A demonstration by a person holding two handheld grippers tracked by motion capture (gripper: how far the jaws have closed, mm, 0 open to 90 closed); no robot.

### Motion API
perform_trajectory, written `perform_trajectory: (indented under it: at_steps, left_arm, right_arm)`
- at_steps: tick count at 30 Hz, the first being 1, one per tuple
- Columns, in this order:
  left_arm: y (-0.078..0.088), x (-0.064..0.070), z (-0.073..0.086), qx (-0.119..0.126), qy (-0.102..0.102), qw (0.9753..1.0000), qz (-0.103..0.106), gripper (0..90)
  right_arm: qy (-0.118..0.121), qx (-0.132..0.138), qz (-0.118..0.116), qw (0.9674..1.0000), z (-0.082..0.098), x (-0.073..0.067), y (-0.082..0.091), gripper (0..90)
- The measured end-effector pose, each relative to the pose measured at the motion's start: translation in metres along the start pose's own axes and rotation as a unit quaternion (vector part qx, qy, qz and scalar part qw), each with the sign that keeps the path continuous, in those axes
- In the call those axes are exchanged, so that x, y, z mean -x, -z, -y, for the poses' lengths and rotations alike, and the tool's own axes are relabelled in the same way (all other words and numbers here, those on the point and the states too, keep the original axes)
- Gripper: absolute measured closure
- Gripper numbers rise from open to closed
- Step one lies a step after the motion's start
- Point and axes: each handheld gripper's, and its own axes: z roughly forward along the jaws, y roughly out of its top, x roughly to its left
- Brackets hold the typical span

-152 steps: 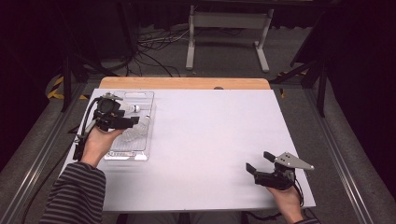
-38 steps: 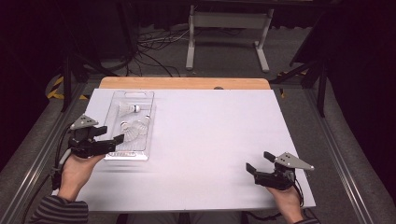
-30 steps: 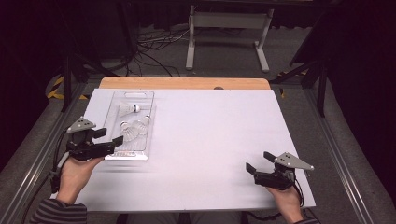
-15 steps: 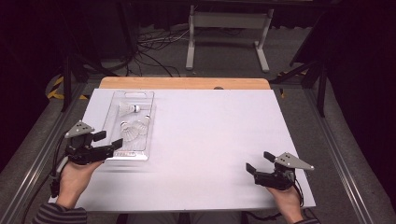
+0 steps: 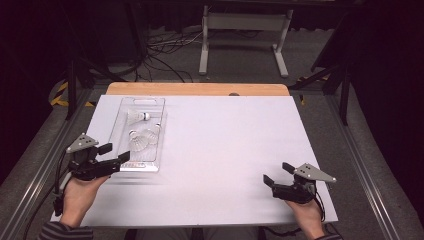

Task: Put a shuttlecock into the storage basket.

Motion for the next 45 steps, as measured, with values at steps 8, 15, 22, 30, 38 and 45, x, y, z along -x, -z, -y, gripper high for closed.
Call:
perform_trajectory:
  at_steps: [8,15,22,30,38,45]
  left_arm:
    - [0.001,0.001,0.004,0.008,0.002,1.0000,-0.002,27.1]
    - [0.002,0.000,0.009,0.009,0.003,1.0000,-0.003,27.1]
    - [0.004,0.000,0.014,0.019,0.007,0.9998,-0.006,27.0]
    - [0.002,-0.002,0.023,0.023,0.014,0.9996,-0.009,27.0]
    - [0.005,-0.002,0.029,0.035,0.016,0.9992,-0.015,27.1]
    - [0.006,-0.004,0.033,0.035,0.017,0.9991,-0.018,27.1]
  right_arm:
    - [0.001,0.000,0.000,1.0000,0.000,0.000,0.000,12.1]
    - [0.000,0.000,0.000,1.0000,0.000,0.000,0.000,12.1]
    - [-0.001,0.000,-0.001,1.0000,0.000,0.000,0.000,12.1]
    - [-0.001,0.001,0.000,1.0000,0.000,0.000,0.000,12.1]
    - [0.000,0.000,0.000,1.0000,0.000,0.000,0.000,12.1]
    - [-0.001,0.000,0.001,1.0000,0.000,0.000,0.000,12.1]
